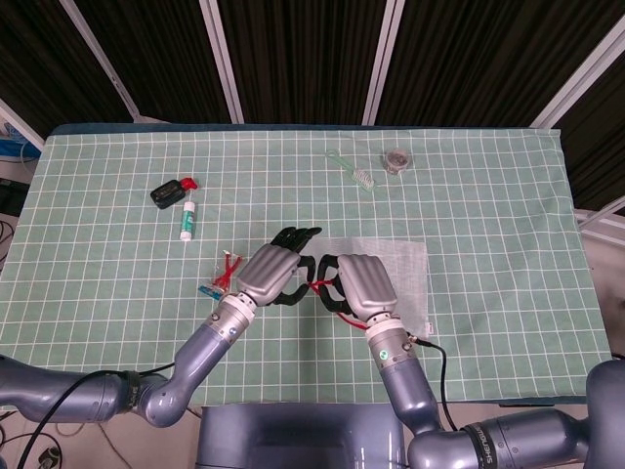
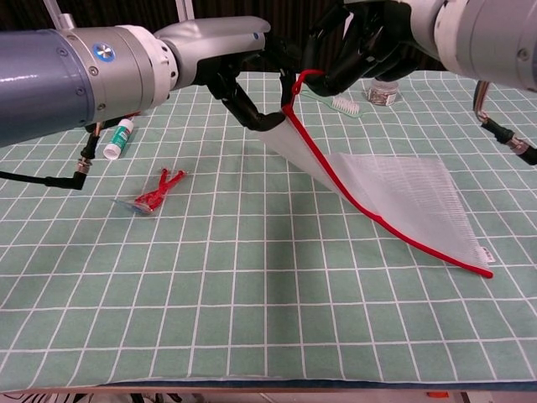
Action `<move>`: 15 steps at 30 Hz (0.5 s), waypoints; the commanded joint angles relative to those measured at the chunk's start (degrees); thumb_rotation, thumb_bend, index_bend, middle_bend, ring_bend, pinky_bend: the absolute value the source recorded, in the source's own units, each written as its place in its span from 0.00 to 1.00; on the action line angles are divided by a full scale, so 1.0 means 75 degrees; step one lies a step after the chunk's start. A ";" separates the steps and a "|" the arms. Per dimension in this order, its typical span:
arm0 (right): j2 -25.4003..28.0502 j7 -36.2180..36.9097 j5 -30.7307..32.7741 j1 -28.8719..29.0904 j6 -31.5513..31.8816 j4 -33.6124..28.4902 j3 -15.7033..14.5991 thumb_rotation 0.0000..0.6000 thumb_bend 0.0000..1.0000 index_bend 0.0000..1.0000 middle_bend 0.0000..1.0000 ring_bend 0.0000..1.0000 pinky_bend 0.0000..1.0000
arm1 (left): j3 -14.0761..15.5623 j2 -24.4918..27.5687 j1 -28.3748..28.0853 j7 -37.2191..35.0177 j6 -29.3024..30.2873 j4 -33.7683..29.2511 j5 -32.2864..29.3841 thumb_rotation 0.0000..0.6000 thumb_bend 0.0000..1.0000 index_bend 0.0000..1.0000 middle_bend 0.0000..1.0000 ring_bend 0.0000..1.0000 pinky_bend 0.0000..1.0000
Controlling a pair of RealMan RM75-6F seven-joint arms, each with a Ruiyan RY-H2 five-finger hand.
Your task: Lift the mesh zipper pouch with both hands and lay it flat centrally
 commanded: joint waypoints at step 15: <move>0.0371 0.0280 -0.0153 -0.0276 0.0120 -0.0213 -0.0158 1.00 0.71 0.68 1.00 1.00 1.00 | -0.0175 0.0072 0.0085 -0.0320 0.0238 -0.0132 0.0119 1.00 0.44 0.60 0.04 0.00 0.00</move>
